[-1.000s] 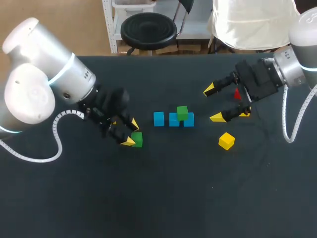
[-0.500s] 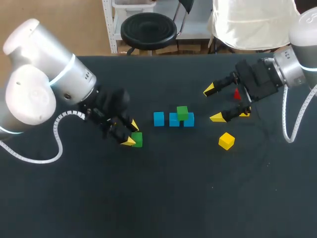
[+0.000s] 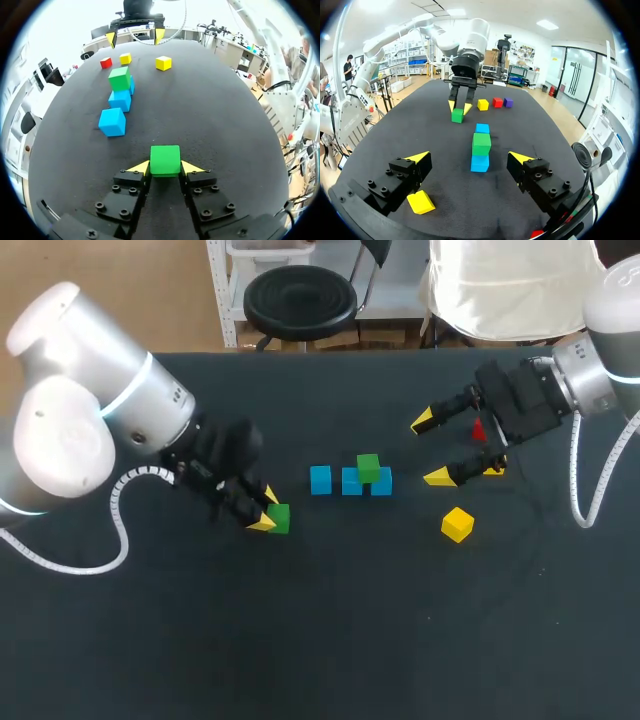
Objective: Place the blue cubes, place green cubes on the blue cubes, place the yellow cubes on the green cubes, then place the red cubes on the yellow cubes, and place purple cube on the red cubes.
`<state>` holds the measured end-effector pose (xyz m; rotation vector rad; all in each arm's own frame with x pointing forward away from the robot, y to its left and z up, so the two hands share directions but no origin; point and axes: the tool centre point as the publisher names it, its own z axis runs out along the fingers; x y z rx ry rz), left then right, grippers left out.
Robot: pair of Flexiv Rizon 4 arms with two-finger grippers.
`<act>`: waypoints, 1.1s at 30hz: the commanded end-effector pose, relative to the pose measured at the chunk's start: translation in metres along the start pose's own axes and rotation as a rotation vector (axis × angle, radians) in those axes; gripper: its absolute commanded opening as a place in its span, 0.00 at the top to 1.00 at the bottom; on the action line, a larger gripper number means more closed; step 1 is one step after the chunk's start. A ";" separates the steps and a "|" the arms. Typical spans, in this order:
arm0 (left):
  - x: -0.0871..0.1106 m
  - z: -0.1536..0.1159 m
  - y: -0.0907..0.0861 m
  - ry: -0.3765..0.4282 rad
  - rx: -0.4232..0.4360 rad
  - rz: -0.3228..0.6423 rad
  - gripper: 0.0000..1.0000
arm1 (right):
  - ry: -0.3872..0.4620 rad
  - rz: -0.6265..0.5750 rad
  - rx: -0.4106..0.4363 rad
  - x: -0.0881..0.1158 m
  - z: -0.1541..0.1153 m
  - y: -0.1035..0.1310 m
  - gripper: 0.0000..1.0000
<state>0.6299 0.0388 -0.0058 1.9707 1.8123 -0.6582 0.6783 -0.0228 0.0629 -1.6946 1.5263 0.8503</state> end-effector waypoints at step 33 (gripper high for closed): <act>-0.058 -0.033 0.013 -0.020 -0.120 0.006 1.00 | -0.001 -0.001 0.001 0.000 0.000 0.000 0.00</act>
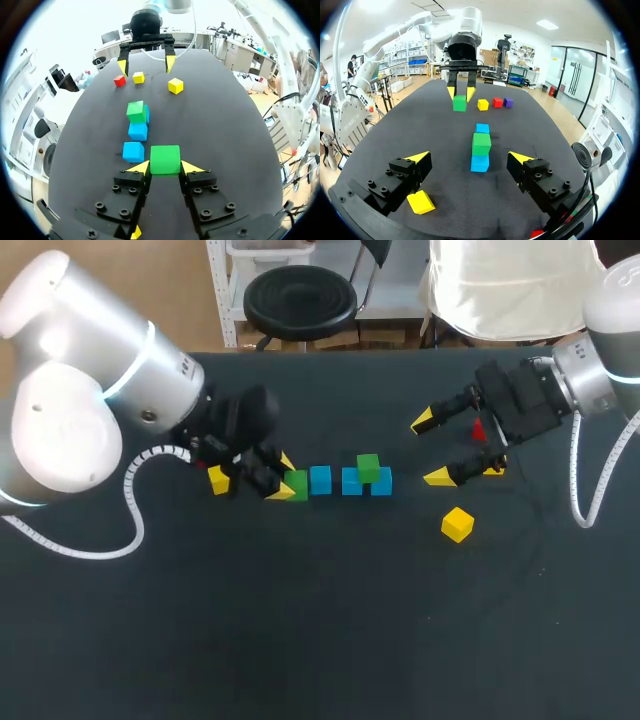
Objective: Place the blue cubes, place green cubes on the blue cubes, place the yellow cubes on the green cubes, then place the red cubes on the yellow cubes, and place purple cube on the red cubes.
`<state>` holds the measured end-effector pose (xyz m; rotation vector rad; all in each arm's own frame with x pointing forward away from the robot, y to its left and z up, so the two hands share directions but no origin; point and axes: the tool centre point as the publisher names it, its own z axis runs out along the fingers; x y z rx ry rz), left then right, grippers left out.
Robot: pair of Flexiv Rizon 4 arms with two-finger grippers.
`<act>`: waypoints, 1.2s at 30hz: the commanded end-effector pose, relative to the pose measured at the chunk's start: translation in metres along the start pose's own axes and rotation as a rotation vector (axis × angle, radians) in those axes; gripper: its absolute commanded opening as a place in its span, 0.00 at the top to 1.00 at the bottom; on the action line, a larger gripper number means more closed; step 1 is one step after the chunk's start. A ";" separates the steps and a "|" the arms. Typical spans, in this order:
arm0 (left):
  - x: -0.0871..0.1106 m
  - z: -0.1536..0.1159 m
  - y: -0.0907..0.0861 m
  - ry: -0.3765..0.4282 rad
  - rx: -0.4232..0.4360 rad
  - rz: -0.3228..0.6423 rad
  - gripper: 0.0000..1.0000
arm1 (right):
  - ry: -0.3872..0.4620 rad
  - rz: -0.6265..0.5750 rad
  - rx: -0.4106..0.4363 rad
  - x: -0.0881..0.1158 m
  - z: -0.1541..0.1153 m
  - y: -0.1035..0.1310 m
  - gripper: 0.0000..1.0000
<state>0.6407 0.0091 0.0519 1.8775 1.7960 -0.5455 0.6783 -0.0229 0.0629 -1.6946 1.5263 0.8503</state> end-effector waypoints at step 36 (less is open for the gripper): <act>-0.051 0.020 0.015 -0.088 0.032 0.033 1.00 | -0.001 -0.001 0.001 0.000 0.000 0.000 0.00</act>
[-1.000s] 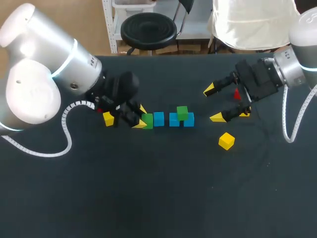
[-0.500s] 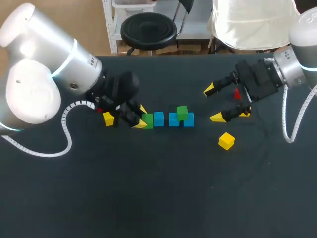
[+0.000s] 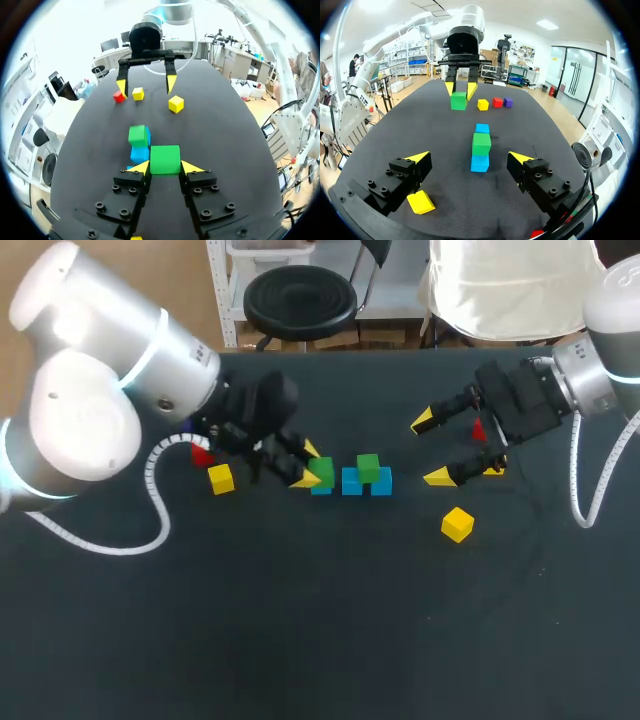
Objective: Place the blue cubes, place green cubes on the blue cubes, place the yellow cubes on the green cubes, then place the red cubes on the yellow cubes, and place purple cube on the red cubes.
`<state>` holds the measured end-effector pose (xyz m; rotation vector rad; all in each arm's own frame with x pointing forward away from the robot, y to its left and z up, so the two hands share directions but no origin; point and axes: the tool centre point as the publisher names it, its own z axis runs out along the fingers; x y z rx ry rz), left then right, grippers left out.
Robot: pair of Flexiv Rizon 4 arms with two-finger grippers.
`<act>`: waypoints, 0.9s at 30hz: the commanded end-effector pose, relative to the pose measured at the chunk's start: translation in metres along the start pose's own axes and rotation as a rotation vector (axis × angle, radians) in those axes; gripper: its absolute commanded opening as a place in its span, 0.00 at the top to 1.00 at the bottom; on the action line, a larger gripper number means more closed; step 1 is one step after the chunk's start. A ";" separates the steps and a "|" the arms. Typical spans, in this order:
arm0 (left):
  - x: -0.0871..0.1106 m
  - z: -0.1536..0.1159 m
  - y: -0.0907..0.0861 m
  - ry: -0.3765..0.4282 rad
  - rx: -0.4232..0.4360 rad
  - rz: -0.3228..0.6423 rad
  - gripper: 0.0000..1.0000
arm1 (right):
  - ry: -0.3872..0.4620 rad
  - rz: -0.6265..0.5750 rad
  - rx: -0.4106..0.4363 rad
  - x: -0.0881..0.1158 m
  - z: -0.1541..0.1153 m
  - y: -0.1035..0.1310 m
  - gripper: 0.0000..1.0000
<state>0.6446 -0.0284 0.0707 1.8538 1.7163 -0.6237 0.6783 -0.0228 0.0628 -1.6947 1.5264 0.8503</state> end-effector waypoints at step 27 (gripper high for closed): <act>0.004 0.025 0.017 0.055 0.010 -0.017 1.00 | -0.002 -0.001 0.001 0.000 0.000 0.000 0.00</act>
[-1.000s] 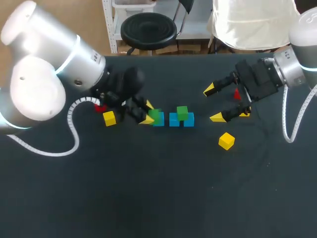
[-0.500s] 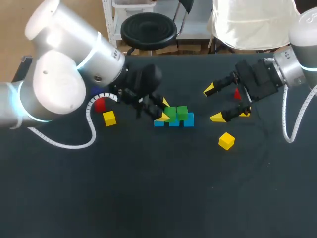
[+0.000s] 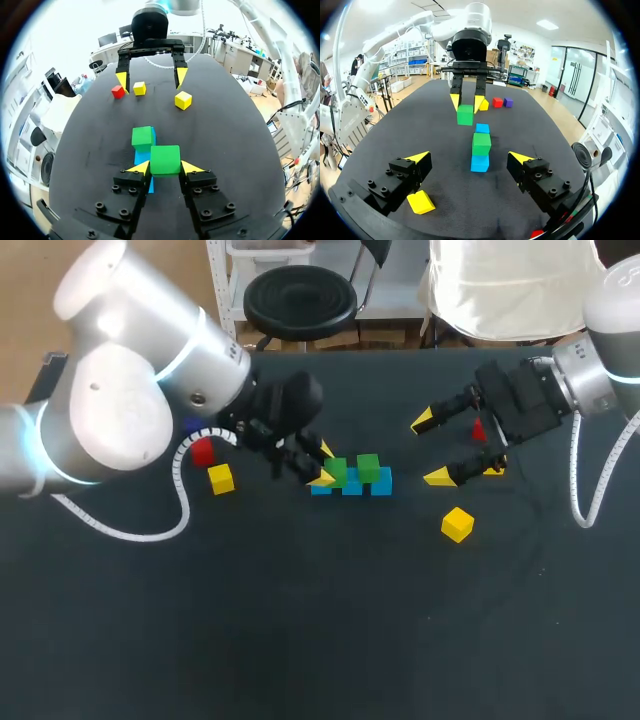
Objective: Place the blue cubes, place green cubes on the blue cubes, place the yellow cubes on the green cubes, then place the red cubes on the yellow cubes, and place purple cube on the red cubes.
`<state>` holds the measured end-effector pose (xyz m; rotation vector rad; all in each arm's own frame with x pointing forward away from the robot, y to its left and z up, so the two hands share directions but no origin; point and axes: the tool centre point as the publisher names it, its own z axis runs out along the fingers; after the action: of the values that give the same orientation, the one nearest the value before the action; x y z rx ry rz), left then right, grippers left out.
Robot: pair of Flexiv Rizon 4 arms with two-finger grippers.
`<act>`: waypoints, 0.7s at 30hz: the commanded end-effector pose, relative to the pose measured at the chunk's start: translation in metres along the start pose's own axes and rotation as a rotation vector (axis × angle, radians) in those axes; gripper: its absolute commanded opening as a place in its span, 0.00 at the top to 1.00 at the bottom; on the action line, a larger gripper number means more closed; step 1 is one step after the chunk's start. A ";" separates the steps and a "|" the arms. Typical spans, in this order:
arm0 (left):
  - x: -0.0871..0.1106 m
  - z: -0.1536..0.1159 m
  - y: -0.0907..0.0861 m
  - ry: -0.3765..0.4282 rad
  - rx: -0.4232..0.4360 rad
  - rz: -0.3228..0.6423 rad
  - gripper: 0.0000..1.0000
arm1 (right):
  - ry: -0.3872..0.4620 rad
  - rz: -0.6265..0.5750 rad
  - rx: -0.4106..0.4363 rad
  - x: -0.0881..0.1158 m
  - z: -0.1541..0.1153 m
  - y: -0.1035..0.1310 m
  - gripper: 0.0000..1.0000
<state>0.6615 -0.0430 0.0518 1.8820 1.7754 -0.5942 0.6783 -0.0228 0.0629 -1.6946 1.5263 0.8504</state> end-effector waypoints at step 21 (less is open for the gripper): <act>-0.002 0.009 0.006 0.014 -0.014 0.001 1.00 | -0.001 -0.001 0.001 0.000 0.000 0.000 0.00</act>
<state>0.6657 -0.0476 0.0474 1.8811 1.7801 -0.5724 0.6783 -0.0228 0.0629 -1.6946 1.5263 0.8504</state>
